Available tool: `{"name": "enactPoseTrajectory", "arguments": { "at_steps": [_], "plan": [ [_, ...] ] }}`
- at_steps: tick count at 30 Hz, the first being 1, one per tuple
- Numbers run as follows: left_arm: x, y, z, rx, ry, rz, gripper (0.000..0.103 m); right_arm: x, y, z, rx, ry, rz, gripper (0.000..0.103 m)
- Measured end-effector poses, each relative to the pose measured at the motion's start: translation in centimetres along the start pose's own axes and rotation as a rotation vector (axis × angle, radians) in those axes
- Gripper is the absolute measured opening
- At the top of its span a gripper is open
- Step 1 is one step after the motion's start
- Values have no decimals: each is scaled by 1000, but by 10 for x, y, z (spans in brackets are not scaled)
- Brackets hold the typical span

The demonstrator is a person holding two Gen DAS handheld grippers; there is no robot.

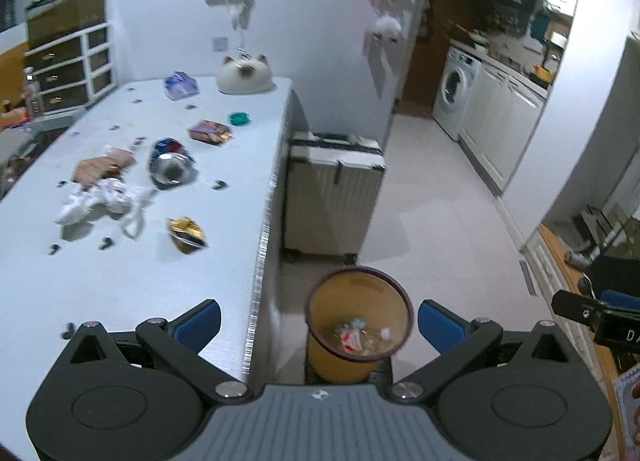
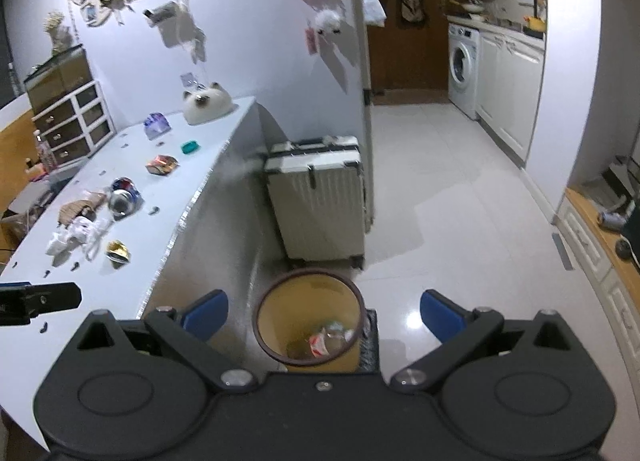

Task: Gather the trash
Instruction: 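Raise both tools away from the wastebasket back toward the table, then grasp the white tissue bundle with the left tool while the right tool grasps the gold wrapper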

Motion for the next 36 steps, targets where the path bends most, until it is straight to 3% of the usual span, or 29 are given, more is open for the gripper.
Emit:
{"name": "enactPoseTrajectory", "arguments": {
  "at_steps": [10, 20, 26, 36],
  "plan": [
    [22, 76, 25, 67, -62, 54, 103, 28, 88, -11, 89, -35, 78, 103],
    [71, 158, 16, 104, -120, 70, 103, 58, 180, -47, 163, -58, 121, 103],
    [91, 208, -9, 119, -113, 109, 103, 66, 225, -77, 188, -46, 145, 103],
    [108, 269, -85, 90, -25, 263, 103, 64, 287, -141, 264, 5, 205, 103]
  ]
}}
Point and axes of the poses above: each gripper's, at about its wrist camera, not at the fingertips, and z roughly against the way its jaws point, y to its left, x to its top, the point moved 7 cm from there along -z, roughly the way its jaws point, and after that the axes turned 2 degrees about -x, right-handed, at the moved point
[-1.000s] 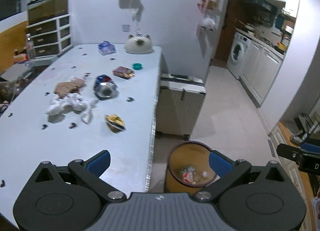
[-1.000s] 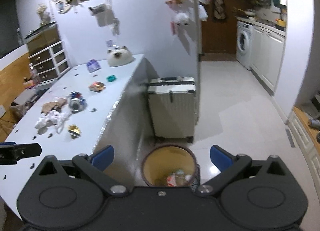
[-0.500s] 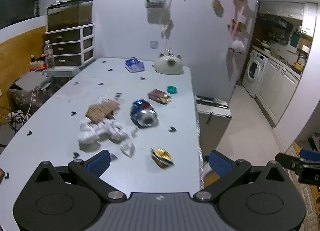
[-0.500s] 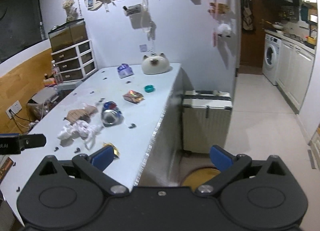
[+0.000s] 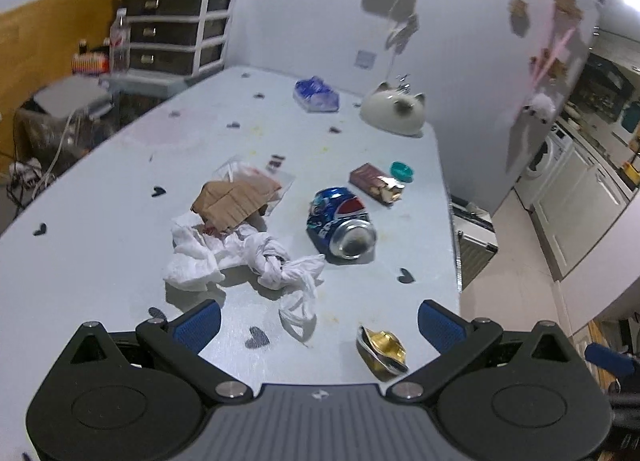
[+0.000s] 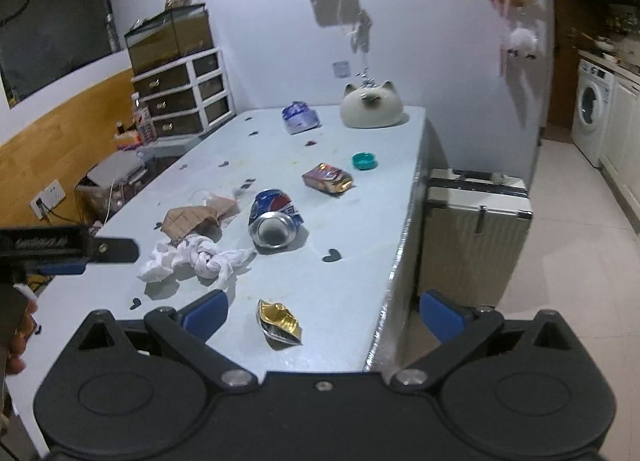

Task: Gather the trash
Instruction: 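Grasp the white tissue bundle with the left tool while the right tool grasps the gold wrapper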

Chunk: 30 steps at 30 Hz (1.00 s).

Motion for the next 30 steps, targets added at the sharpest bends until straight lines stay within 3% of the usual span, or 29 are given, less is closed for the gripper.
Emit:
{"name": "enactPoseTrajectory", "arguments": {
  "at_steps": [6, 11, 15, 22, 26, 30],
  "plan": [
    [17, 15, -56, -27, 13, 81, 103, -4, 21, -46, 35, 9, 80, 103],
    [28, 16, -99, -97, 40, 115, 103, -8, 32, -68, 63, 6, 126, 103],
    [33, 23, -128, -122, 57, 248, 103, -13, 33, -86, 51, 31, 129, 103],
    [32, 52, -161, -16, 78, 569, 103, -22, 31, -110, 74, 51, 127, 103],
    [29, 62, -172, 49, 90, 669, 100, -26, 32, -122, 101, 34, 154, 103],
    [25, 71, -183, 111, 128, 715, 90, -30, 34, -133, 135, 48, 237, 103]
  ]
}}
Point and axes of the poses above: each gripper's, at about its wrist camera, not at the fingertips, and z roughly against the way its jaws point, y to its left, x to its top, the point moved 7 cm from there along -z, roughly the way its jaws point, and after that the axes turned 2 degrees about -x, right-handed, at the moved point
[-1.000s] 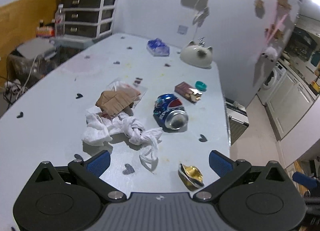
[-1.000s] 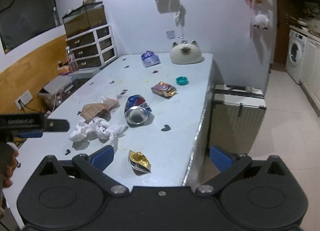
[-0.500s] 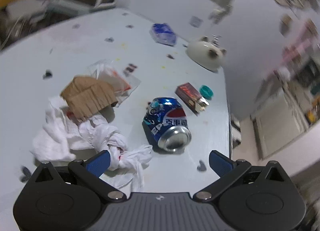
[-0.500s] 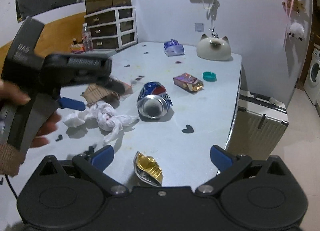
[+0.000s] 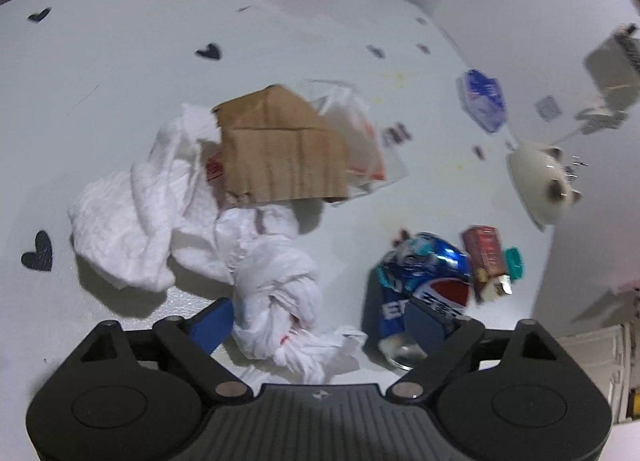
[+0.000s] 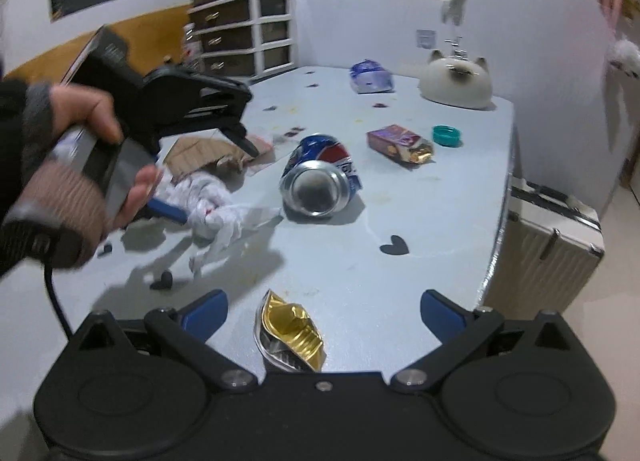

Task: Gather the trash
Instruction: 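Grasp the white tissue bundle with the left tool while the right tool grasps the gold wrapper, then lift the tissues and gold wrapper and carry them toward the wastebasket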

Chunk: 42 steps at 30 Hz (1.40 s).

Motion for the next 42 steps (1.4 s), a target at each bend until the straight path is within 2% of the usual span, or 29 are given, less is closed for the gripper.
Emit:
{"name": "enactPoseTrajectory", "arguments": {
  "at_steps": [4, 5, 7, 8, 10, 12, 13, 15, 18, 19, 20, 25, 31, 38, 42],
  "plan": [
    [2, 7, -12, 54, 16, 32, 85, -5, 3, -12, 67, 37, 62, 101],
    [4, 6, -12, 58, 5, 27, 84, -5, 5, -15, 80, 43, 80, 93],
    [7, 6, -14, 56, -9, 21, 79, -7, 10, -21, 104, 60, 117, 85],
    [8, 7, -14, 59, -15, 7, 77, -8, 13, -24, 115, 70, 132, 82],
    [9, 8, -11, 67, -13, -16, 64, -10, 18, -31, 130, 91, 161, 77],
    [7, 12, -8, 66, -7, -48, 54, -13, 22, -36, 142, 109, 186, 74],
    [6, 13, -7, 61, -1, -62, 51, -15, 24, -39, 143, 122, 194, 69],
    [2, 16, -4, 47, 19, -95, 48, -20, 26, -43, 141, 142, 189, 60],
    [-8, 16, 0, 29, 45, -176, 46, -21, 27, -42, 134, 138, 158, 55],
    [-11, 16, 2, 22, 51, -204, 45, -20, 28, -41, 132, 140, 150, 46],
    [-15, 17, 3, 16, 57, -230, 44, -20, 28, -40, 128, 143, 145, 44],
    [-36, 20, 15, 0, 94, -363, 43, -21, 27, -31, 119, 193, 58, 43],
    [-68, 28, 41, -16, 120, -522, 42, -23, 21, -4, 90, 205, -108, 43],
    [-96, 38, 82, -29, 110, -676, 42, -18, 19, 32, 64, 186, -183, 43],
    [-108, 45, 108, 4, 78, -794, 42, -16, 22, 51, 68, 167, -204, 43]
  ]
}}
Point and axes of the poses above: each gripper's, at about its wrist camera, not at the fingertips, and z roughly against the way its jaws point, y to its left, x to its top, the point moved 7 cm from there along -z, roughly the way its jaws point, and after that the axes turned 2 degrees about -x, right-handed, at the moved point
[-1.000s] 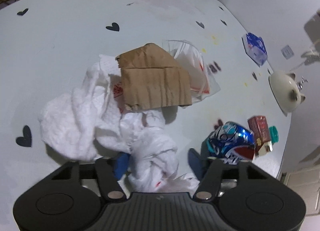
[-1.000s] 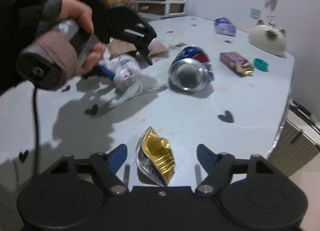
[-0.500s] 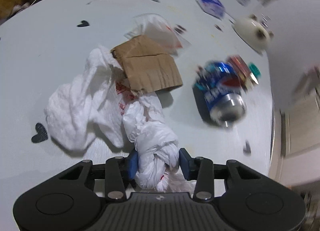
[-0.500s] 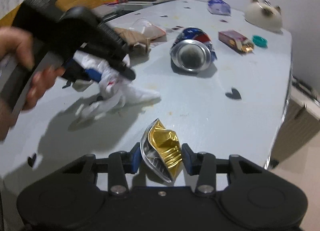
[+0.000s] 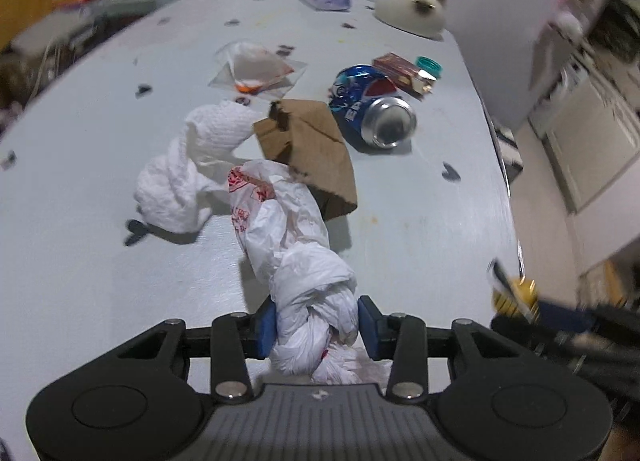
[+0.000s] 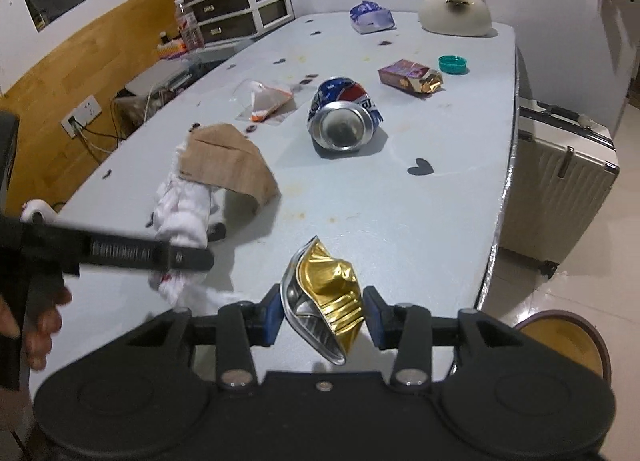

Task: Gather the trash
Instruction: 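Lift the tissues and gold wrapper and carry them toward the wastebasket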

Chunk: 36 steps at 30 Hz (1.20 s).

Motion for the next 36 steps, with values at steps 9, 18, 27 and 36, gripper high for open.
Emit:
{"name": "enactPoseTrajectory", "arguments": {
  "at_steps": [9, 18, 27, 36],
  "plan": [
    [-18, 4, 44, -19, -43, -24, 42, -9, 18, 32, -2, -35, -7, 43],
    [-31, -7, 89, -55, -106, -68, 42, -15, 21, 65, -45, -73, -48, 43],
    [-34, -19, 110, -71, -141, -76, 42, -14, 21, 96, -93, -113, -70, 43],
    [-36, -44, 115, -103, -148, -91, 43, -22, 6, 114, -140, -127, -94, 43]
  ]
}}
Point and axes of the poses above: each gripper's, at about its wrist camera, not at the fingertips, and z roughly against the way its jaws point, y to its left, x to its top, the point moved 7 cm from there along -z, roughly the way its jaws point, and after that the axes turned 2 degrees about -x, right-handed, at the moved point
